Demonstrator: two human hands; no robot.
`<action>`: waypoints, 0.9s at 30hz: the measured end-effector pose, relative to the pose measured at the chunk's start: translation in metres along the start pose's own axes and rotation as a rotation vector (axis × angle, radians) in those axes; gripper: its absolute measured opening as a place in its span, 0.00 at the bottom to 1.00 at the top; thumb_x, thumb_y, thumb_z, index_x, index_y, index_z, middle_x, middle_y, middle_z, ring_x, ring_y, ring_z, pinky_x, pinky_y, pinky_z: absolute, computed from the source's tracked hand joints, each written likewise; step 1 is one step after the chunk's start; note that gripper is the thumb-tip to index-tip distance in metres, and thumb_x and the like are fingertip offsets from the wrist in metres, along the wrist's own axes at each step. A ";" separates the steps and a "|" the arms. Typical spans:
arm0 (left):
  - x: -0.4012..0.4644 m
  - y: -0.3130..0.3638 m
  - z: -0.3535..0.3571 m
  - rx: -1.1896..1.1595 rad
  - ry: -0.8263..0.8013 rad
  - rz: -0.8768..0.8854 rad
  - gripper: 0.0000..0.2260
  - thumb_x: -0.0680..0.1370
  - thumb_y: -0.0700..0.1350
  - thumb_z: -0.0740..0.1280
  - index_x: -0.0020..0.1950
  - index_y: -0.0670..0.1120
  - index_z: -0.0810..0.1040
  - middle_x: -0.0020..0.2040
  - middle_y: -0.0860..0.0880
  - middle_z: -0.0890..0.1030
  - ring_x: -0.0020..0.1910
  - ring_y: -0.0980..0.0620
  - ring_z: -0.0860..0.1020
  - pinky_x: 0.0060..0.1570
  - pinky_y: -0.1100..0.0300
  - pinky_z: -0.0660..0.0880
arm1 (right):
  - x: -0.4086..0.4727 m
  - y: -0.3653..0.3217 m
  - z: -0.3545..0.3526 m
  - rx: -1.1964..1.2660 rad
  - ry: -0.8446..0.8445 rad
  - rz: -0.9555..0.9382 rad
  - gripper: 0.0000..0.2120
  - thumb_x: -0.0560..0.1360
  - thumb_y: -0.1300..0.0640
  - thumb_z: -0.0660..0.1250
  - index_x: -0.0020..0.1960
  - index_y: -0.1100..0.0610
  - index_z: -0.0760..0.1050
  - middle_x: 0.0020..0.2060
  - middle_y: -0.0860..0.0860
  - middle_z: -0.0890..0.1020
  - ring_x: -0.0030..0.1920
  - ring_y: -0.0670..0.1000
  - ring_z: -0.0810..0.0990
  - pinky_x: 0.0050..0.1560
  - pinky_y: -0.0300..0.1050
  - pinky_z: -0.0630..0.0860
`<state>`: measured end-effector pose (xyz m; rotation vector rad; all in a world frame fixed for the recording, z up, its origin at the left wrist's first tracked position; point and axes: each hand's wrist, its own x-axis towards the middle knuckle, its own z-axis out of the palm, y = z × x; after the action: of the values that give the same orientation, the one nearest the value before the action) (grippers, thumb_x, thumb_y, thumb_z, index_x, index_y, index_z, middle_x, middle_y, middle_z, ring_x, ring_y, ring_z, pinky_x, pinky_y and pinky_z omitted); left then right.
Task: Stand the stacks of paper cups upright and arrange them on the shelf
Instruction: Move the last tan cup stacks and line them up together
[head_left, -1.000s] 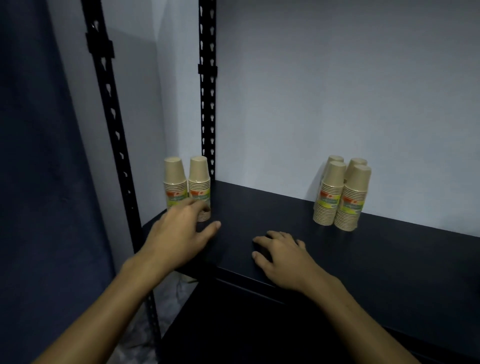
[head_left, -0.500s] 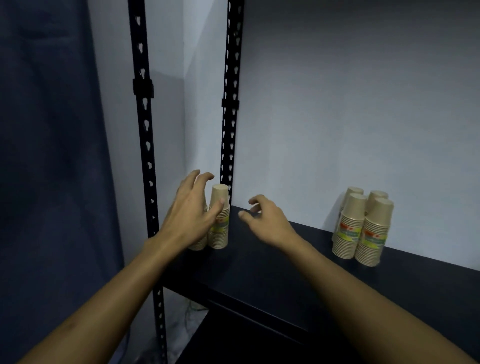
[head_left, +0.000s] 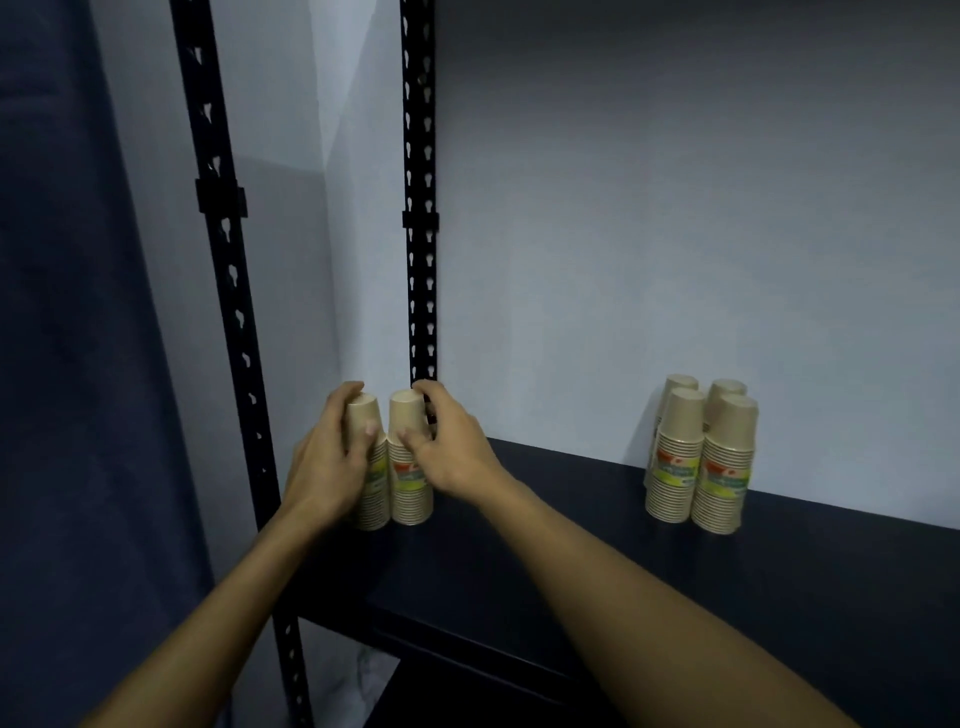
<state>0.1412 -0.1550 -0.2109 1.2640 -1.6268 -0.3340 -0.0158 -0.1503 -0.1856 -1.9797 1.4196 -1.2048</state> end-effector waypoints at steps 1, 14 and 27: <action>0.000 -0.001 0.001 0.001 -0.012 0.002 0.21 0.84 0.47 0.62 0.76 0.54 0.64 0.67 0.47 0.75 0.57 0.52 0.75 0.56 0.52 0.75 | -0.002 0.004 -0.003 -0.011 0.018 -0.019 0.24 0.81 0.56 0.66 0.75 0.51 0.64 0.68 0.54 0.76 0.63 0.55 0.78 0.62 0.52 0.77; -0.026 0.061 0.069 -0.228 -0.340 0.179 0.19 0.80 0.48 0.69 0.70 0.58 0.70 0.59 0.53 0.80 0.52 0.67 0.80 0.52 0.61 0.81 | -0.091 0.058 -0.121 -0.028 0.143 -0.036 0.22 0.77 0.54 0.72 0.69 0.46 0.70 0.57 0.47 0.80 0.53 0.41 0.81 0.49 0.37 0.80; -0.077 0.150 0.164 -0.585 -0.663 0.212 0.26 0.77 0.53 0.73 0.73 0.58 0.70 0.62 0.50 0.82 0.59 0.53 0.82 0.58 0.46 0.80 | -0.207 0.082 -0.241 -0.119 0.298 0.038 0.22 0.75 0.54 0.73 0.66 0.47 0.72 0.55 0.45 0.80 0.51 0.45 0.82 0.47 0.39 0.80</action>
<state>-0.0827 -0.0834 -0.2191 0.5444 -1.9767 -1.0902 -0.2824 0.0411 -0.2003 -1.8980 1.7004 -1.4775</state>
